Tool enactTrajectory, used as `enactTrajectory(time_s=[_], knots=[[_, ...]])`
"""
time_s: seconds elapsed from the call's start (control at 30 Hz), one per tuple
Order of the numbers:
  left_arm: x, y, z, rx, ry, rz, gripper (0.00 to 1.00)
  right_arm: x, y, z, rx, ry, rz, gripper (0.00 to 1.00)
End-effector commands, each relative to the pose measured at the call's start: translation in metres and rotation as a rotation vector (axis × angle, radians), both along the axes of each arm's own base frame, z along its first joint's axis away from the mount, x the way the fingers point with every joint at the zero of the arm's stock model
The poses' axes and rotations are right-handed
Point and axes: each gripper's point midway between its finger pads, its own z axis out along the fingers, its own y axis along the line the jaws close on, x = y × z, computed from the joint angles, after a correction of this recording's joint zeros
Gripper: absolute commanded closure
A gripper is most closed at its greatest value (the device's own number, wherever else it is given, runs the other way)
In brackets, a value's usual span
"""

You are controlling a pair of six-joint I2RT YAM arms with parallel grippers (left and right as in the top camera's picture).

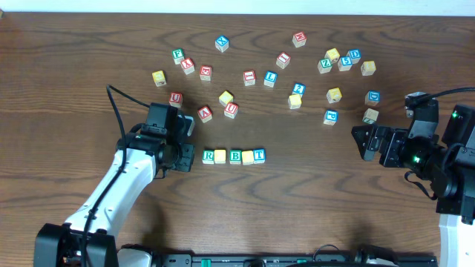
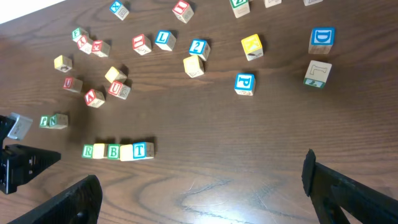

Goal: Spell out ROBOT

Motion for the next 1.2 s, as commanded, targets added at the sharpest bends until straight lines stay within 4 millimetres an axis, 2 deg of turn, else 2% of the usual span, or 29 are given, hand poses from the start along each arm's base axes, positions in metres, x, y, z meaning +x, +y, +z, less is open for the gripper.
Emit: enactTrajectory(time_s=[0.0, 0.23, 0.37, 0.6, 0.7, 0.9, 1.17], knots=[[-0.004, 0.001, -0.007, -0.01, 0.005, 0.034, 0.93, 0.0, -0.002, 0.003, -0.015, -0.015, 0.006, 0.01], [0.004, -0.001, -0.018, -0.013, -0.023, 0.027, 0.93, 0.0, -0.002, 0.003, -0.015, -0.015, 0.006, 0.01], [0.013, -0.002, -0.037, -0.002, -0.011, 0.02, 0.92, 0.0, -0.002, 0.003, -0.015, -0.015, 0.006, 0.01], [0.018, -0.006, -0.036, -0.015, -0.032, 0.013, 0.93, 0.0, -0.002, 0.003, -0.015, -0.015, 0.006, 0.01], [0.017, -0.017, -0.036, -0.018, -0.041, -0.03, 0.93, 0.0, -0.002, 0.003, -0.015, -0.015, 0.006, 0.01], [0.003, -0.051, -0.036, 0.001, -0.052, -0.202, 0.93, 0.0, -0.002, 0.003, -0.015, -0.015, 0.006, 0.01], [0.002, -0.051, -0.036, 0.004, -0.052, -0.208, 0.93, 0.0, -0.002, 0.003, -0.015, -0.015, 0.006, 0.01]])
